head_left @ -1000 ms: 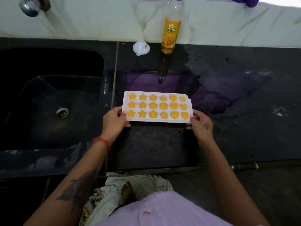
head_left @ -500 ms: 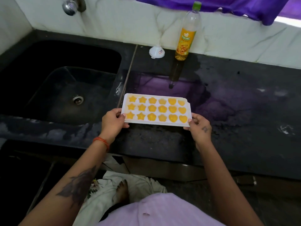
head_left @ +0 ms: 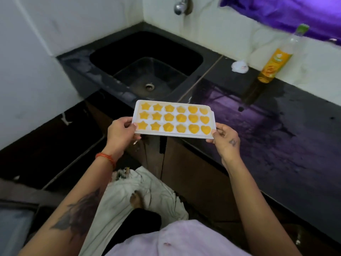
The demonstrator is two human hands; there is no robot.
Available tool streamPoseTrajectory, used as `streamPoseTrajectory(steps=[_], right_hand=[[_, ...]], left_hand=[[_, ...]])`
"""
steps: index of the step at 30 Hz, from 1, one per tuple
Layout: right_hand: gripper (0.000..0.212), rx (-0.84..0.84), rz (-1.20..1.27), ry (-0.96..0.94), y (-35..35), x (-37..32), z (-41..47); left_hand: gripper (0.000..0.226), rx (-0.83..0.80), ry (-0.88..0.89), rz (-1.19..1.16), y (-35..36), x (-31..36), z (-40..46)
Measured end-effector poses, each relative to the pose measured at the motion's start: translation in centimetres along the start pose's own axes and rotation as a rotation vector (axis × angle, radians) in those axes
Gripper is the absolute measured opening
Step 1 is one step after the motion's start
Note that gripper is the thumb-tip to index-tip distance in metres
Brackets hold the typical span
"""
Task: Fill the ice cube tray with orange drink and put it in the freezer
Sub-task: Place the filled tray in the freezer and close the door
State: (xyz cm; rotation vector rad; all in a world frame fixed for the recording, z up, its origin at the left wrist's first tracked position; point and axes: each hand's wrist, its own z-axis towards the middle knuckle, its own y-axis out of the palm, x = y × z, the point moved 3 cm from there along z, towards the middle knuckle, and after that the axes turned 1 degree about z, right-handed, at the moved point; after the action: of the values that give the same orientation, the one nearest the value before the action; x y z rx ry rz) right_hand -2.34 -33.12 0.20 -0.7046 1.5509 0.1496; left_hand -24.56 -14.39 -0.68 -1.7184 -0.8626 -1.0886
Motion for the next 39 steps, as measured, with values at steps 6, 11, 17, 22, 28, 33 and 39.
streamPoseTrajectory(steps=[6,11,17,22,28,33,39], right_hand=[[0.027,-0.230,-0.019,-0.088,5.5,-1.4,-4.3],[0.028,-0.407,-0.055,-0.146,11.2,-1.9,-8.3],[0.030,-0.589,-0.074,-0.204,18.3,-2.2,-14.7],[0.029,-0.765,-0.088,-0.249,24.1,-1.6,-21.8],[0.029,-0.975,-0.088,-0.290,29.9,-0.6,-30.7],[0.031,-1.173,-0.111,-0.320,34.0,0.2,-37.7],[0.032,-1.440,-0.148,-0.365,39.2,0.9,-44.9]], left_hand=[[0.029,0.197,-0.065,-0.043,-8.3,-4.2,-5.2],[0.029,0.352,-0.132,-0.093,-14.9,-8.5,-9.2],[0.029,0.533,-0.190,-0.161,-22.5,-13.7,-15.6],[0.027,0.668,-0.228,-0.221,-28.9,-17.6,-22.3],[0.025,0.799,-0.246,-0.231,-35.0,-22.3,-30.8],[0.022,0.986,-0.339,-0.288,-37.7,-25.2,-38.2],[0.028,1.233,-0.460,-0.349,-38.8,-27.9,-45.3]])
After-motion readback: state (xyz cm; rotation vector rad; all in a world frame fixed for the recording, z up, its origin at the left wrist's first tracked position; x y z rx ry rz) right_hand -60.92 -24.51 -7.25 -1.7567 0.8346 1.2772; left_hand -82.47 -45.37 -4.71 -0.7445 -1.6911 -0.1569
